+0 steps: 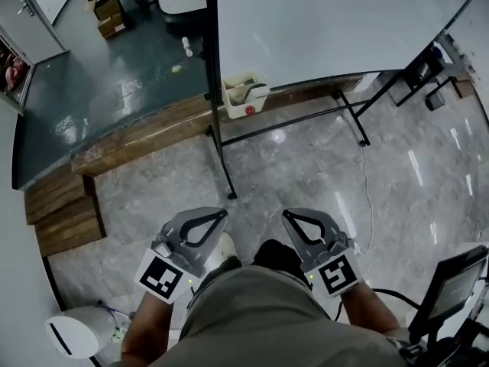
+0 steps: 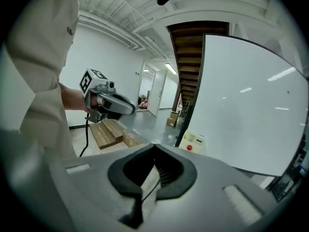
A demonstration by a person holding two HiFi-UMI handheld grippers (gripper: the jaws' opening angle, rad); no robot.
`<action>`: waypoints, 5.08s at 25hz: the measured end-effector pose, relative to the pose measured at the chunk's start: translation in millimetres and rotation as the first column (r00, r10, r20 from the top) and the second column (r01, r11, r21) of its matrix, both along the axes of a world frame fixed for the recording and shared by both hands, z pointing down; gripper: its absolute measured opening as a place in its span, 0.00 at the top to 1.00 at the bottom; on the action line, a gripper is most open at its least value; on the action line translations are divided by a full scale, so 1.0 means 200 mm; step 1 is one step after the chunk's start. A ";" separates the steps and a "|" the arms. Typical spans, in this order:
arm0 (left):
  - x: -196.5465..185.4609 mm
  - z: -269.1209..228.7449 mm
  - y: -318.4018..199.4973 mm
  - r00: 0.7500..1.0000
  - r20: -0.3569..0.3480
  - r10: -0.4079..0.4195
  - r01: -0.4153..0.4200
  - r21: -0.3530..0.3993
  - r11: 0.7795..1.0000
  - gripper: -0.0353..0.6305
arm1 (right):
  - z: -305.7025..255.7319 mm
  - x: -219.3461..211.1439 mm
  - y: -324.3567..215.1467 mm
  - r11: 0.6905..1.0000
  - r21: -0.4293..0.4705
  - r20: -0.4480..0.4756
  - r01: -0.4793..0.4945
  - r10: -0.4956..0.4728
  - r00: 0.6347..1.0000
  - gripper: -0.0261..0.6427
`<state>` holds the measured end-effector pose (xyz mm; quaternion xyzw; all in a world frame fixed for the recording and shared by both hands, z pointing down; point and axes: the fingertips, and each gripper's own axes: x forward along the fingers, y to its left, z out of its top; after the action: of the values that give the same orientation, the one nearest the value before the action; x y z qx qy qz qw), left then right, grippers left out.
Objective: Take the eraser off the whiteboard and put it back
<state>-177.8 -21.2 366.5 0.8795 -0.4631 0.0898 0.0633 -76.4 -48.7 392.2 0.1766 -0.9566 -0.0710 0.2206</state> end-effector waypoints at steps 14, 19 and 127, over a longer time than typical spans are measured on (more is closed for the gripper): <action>-0.14 0.06 -0.59 0.995 0.049 0.092 -0.093 0.020 0.995 0.78 | 0.04 -0.04 -0.37 0.992 -0.013 -0.006 -0.123 0.123 0.992 0.96; -0.10 0.11 -0.95 0.985 0.122 0.119 -0.126 0.051 0.991 0.69 | 0.03 0.02 -0.63 0.992 -0.021 0.000 -0.127 0.127 0.992 0.96; -0.34 -0.48 -0.04 0.945 0.327 -0.011 -0.088 0.287 0.954 0.70 | 0.04 -0.27 -0.21 0.998 0.038 -0.049 -0.045 0.047 0.998 0.96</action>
<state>-246.6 -29.8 270.1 0.8610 -0.4581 0.1637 -0.1486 -130.5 -91.2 400.3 0.2008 -0.9450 -0.0881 0.2425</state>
